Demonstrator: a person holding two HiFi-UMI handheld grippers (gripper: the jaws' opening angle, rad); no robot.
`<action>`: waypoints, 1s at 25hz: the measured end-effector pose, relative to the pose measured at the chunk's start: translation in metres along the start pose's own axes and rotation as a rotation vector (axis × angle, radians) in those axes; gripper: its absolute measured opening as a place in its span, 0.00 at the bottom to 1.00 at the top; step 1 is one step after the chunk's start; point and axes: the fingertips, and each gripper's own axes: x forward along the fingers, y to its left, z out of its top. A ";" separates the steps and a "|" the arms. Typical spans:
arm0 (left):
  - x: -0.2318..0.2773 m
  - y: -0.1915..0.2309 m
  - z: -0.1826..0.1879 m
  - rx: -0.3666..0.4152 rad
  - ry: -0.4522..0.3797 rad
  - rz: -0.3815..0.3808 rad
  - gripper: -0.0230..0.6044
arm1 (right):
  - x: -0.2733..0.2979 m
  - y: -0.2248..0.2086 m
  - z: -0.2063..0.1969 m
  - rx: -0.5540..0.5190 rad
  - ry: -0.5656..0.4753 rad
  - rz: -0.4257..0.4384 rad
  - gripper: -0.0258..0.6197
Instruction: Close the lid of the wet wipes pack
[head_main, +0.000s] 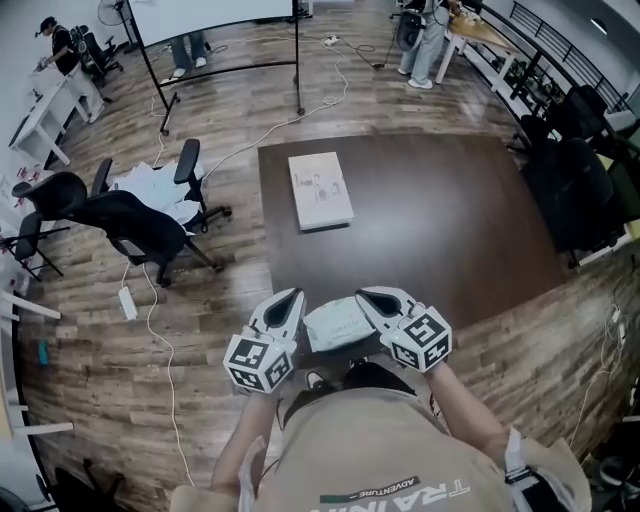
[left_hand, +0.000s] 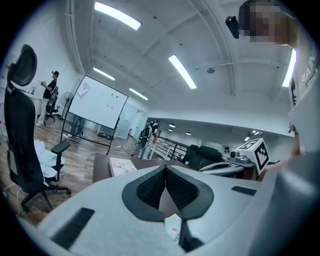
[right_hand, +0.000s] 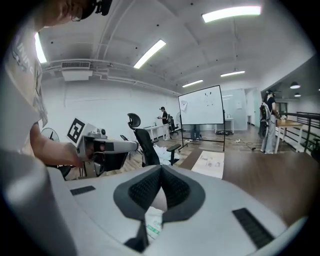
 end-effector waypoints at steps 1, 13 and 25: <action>0.001 -0.003 0.007 0.011 -0.006 -0.006 0.05 | -0.004 0.001 0.005 -0.006 -0.010 -0.004 0.06; 0.006 -0.039 0.083 0.137 -0.103 0.016 0.05 | -0.034 -0.010 0.074 -0.092 -0.148 0.060 0.06; 0.002 -0.064 0.121 0.257 -0.158 0.113 0.05 | -0.061 -0.029 0.128 -0.178 -0.275 0.061 0.06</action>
